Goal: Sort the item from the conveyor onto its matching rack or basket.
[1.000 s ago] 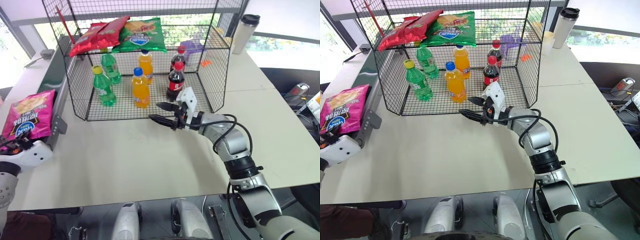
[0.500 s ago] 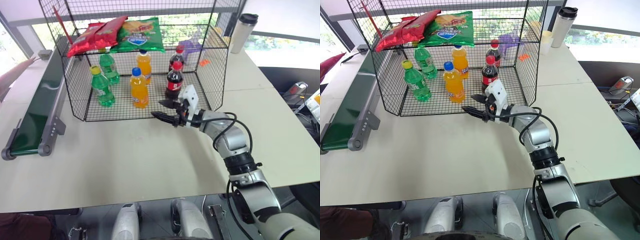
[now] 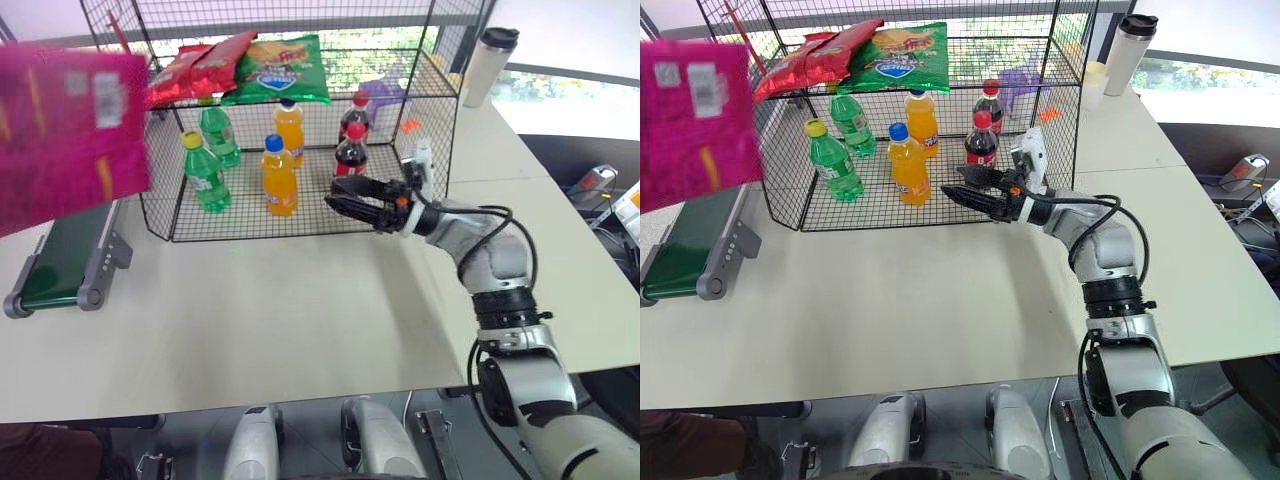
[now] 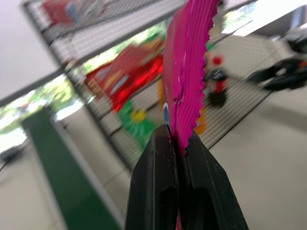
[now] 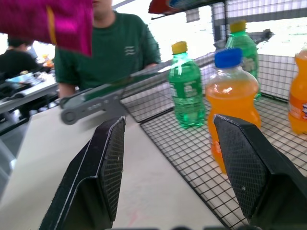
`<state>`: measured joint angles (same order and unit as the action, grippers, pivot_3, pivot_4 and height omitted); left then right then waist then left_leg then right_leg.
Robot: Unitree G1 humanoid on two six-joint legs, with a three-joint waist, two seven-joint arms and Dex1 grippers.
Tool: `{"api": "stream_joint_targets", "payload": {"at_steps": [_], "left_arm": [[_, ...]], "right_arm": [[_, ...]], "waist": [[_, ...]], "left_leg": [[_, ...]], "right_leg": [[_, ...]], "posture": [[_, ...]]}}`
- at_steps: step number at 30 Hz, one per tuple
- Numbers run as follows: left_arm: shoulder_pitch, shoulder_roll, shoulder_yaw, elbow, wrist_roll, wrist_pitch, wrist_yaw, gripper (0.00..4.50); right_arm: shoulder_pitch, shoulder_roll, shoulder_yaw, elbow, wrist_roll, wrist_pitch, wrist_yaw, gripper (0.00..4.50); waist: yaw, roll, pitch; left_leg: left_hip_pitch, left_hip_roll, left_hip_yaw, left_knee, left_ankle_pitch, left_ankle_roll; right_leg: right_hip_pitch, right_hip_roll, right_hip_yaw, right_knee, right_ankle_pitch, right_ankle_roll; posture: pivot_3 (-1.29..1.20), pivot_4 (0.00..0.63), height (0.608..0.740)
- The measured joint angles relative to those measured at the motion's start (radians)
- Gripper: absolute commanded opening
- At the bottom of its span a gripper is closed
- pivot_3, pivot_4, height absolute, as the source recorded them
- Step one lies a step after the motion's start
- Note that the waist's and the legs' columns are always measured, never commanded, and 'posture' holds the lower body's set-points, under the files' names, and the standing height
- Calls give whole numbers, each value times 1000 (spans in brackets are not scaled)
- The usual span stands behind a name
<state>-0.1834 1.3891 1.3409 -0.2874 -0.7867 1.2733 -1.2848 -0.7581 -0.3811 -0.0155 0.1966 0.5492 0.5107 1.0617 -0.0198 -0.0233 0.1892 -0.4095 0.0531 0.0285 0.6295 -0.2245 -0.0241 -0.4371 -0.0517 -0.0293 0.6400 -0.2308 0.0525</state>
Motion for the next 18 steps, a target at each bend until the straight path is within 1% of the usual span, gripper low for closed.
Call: {"api": "stream_joint_targets", "payload": {"at_steps": [2,4,8,12,18], "left_arm": [[-96,2,-96,14,-100,4,47,32],[-155,-1,-175,23,-172,1,91,32],[-270,-69,-365,29,-288,-52,176,32],[-354,-133,-529,50,-334,-130,216,32],[-445,-183,-721,78,-347,-222,207,32]], "right_arm": [[-15,-10,-1,-23,27,35,19,3018],[-36,-12,-5,-40,50,60,24,3018],[-85,-24,-45,-47,102,103,24,3018],[-103,-28,-45,-77,112,118,31,3018],[-149,-2,-26,-68,108,99,51,3018]], "waist": [[0,0,0],[0,0,0],[2,0,0],[5,0,0],[4,0,0]], "left_leg": [[0,0,-1,0,0,0],[0,0,-1,0,0,0],[0,0,-1,0,0,0],[0,0,0,1,0,0],[0,0,-1,1,0,0]], "right_leg": [[0,1,0,1,0,0],[-1,1,1,3,0,0],[-2,2,1,5,1,1],[-2,2,1,5,1,2],[-2,2,2,6,1,2]], "posture": [[0,150,740],[0,150,740],[0,150,740],[0,150,740],[0,150,740]]}}
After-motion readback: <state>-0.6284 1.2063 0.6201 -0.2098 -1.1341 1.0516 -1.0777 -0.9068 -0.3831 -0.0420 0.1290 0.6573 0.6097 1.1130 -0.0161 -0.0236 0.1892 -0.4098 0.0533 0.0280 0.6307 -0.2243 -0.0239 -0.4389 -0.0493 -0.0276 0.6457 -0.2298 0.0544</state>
